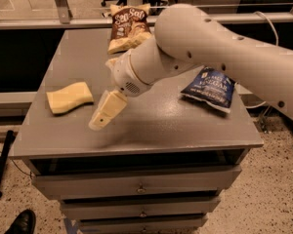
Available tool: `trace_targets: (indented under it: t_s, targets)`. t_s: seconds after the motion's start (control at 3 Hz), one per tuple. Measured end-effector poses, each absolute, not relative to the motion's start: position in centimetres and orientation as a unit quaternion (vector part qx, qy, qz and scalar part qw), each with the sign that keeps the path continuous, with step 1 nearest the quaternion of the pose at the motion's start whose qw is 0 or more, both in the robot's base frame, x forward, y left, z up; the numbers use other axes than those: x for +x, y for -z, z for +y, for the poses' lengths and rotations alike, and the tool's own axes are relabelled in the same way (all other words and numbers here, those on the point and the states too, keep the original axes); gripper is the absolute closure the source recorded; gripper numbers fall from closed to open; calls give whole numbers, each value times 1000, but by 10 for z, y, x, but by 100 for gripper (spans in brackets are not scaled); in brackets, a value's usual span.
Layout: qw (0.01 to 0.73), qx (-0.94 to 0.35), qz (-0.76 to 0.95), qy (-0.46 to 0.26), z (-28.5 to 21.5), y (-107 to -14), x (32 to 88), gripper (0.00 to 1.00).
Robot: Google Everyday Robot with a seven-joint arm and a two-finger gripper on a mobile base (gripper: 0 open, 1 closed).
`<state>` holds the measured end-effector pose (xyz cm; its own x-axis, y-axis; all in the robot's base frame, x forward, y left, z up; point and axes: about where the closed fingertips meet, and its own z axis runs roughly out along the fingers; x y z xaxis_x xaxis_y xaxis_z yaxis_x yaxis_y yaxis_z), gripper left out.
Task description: Move sponge near brown chip bag
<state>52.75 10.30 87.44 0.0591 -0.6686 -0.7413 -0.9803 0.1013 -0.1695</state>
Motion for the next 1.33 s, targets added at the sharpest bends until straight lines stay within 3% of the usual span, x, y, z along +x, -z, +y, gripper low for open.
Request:
trace_targets:
  t_s: [0.67, 1.0, 1.33]
  targets:
    - [376, -614, 651, -241, 148, -842, 568, 0]
    - [386, -604, 654, -242, 159, -843, 585, 16]
    - [384, -592, 664, -249, 166, -840, 593, 39]
